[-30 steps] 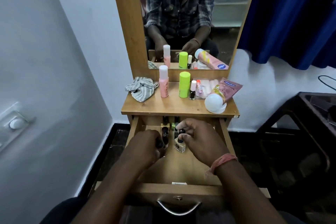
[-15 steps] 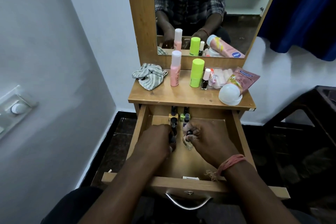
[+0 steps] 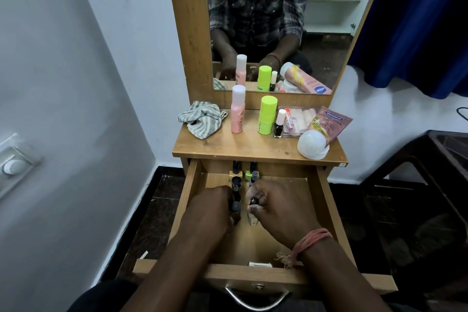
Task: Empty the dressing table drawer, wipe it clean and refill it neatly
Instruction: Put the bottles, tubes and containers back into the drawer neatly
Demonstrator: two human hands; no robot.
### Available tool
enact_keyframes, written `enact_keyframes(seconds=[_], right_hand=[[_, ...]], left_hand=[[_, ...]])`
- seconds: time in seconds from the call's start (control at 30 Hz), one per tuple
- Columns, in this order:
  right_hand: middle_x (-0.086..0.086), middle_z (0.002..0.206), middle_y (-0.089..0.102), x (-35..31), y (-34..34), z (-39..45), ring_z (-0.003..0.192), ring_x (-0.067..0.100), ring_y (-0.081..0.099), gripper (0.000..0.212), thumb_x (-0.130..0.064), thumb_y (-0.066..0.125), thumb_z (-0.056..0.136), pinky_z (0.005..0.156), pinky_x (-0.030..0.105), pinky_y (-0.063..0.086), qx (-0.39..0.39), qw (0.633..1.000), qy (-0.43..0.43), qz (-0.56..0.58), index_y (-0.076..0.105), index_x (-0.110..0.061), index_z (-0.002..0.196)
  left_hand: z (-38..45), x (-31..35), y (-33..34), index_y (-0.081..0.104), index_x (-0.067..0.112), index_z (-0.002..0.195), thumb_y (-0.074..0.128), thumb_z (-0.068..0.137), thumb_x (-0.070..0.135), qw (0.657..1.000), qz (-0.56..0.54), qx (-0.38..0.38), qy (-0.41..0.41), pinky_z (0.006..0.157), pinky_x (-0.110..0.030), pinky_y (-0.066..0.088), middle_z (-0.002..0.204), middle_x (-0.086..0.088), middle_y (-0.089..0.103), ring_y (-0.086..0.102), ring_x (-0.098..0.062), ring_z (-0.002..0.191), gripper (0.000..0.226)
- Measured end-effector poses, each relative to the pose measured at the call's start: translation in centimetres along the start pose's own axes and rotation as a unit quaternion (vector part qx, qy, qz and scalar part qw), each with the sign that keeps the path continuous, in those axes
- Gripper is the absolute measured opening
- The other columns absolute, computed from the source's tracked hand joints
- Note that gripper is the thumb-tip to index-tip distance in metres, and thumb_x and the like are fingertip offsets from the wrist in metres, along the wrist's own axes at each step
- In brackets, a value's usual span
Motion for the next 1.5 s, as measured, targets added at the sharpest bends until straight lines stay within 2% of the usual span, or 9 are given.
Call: enact_keyframes(seconds=[0.1,0.3,0.53,0.73,0.9,1.1,1.3,1.37,1.5], right_hand=[[-0.016,0.089,0.064,-0.2,-0.5,0.1,0.084,-0.003,0.06,0.019,-0.024,0.077,0.083,0.075,0.018,0.054,0.006,1.0,0.004,0.027,0.066,-0.03,0.099],[-0.017,0.078,0.068,-0.5,-2.6,0.5,0.079,-0.006,0.064,0.008,-0.029,0.077,0.085,0.067,0.017,0.055,0.063,0.997,-0.007,0.048,0.069,-0.029,0.087],[-0.015,0.075,0.069,-1.0,-5.9,1.1,0.075,-0.004,0.064,0.007,-0.029,0.075,0.088,0.063,0.012,0.049,0.114,0.991,0.022,0.071,0.069,-0.027,0.084],[-0.003,0.105,0.069,-2.3,-11.4,5.0,0.091,0.011,0.062,0.018,-0.022,0.075,0.087,0.08,0.025,0.048,0.24,0.97,0.048,0.013,0.07,-0.019,0.104],[0.009,0.114,0.069,-3.1,-11.7,9.6,0.104,0.029,0.064,0.026,-0.009,0.068,0.089,0.087,0.036,0.051,0.228,0.963,0.1,-0.1,0.064,-0.015,0.114],[0.016,0.109,0.068,-2.8,-11.6,10.0,0.099,0.035,0.065,0.021,-0.001,0.06,0.091,0.078,0.035,0.05,0.27,0.944,0.138,-0.127,0.063,-0.008,0.111],[0.004,0.096,0.071,-3.6,-12.5,7.5,0.09,0.025,0.067,0.014,-0.01,0.069,0.085,0.08,0.041,0.057,0.306,0.945,0.109,-0.044,0.067,-0.018,0.096],[-0.004,0.084,0.071,-4.1,-12.1,5.2,0.078,0.016,0.069,0.014,-0.014,0.073,0.081,0.073,0.042,0.059,0.282,0.954,0.092,0.042,0.064,-0.022,0.087],[-0.003,0.074,0.072,-5.2,-8.0,1.4,0.067,0.011,0.071,0.018,-0.02,0.083,0.076,0.071,0.04,0.06,0.095,0.988,0.067,0.1,0.067,-0.022,0.082]], left_hand=[[0.1,-0.2,0.0,0.063,0.023,0.13,0.075,0.092,0.029,1.0,0.009,-0.003,-0.003,0.084,-0.026,0.052,0.124,-0.001,0.069,0.066,-0.017,0.109,0.041],[0.5,-0.4,0.8,0.057,0.024,0.14,0.07,0.096,0.035,0.999,0.0,-0.03,-0.034,0.103,-0.031,0.049,0.138,-0.002,0.062,0.06,-0.017,0.124,0.047],[0.0,0.1,-0.3,0.061,0.028,0.132,0.072,0.094,0.034,1.0,0.005,0.004,0.004,0.09,-0.025,0.052,0.126,0.003,0.068,0.066,-0.014,0.112,0.039],[0.0,-0.4,-0.8,0.066,0.032,0.118,0.078,0.087,0.039,0.999,-0.031,-0.006,-0.023,0.078,-0.02,0.051,0.113,0.009,0.071,0.066,-0.007,0.1,0.033],[0.2,-1.4,-1.7,0.065,0.034,0.091,0.081,0.085,0.024,0.99,-0.116,-0.027,-0.076,0.057,-0.012,0.052,0.094,0.009,0.072,0.065,0.001,0.074,0.02],[0.3,-1.5,-2.5,0.07,0.028,0.097,0.09,0.071,0.046,0.981,-0.168,-0.044,-0.091,0.078,-0.03,0.06,0.096,0.006,0.073,0.07,-0.012,0.086,0.038],[0.4,-1.6,-2.6,0.071,0.026,0.092,0.081,0.08,0.015,0.98,-0.175,-0.047,-0.084,0.084,-0.036,0.061,0.094,0.002,0.075,0.072,-0.014,0.088,0.019],[0.5,-1.9,-2.6,0.072,0.023,0.091,0.068,0.083,0.0,0.98,-0.173,-0.047,-0.082,0.087,-0.038,0.062,0.092,0.003,0.076,0.073,-0.013,0.088,0.025],[0.2,-1.9,-2.4,0.073,0.022,0.092,0.06,0.087,-0.005,0.983,-0.165,-0.052,-0.068,0.089,-0.036,0.06,0.096,-0.002,0.076,0.072,-0.019,0.094,0.03]])
Point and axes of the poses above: each hand's wrist, its own z-axis towards the middle knuckle, its own y-axis out of the palm, x = y × z, the point moved 6 cm from there along z, towards the middle knuckle
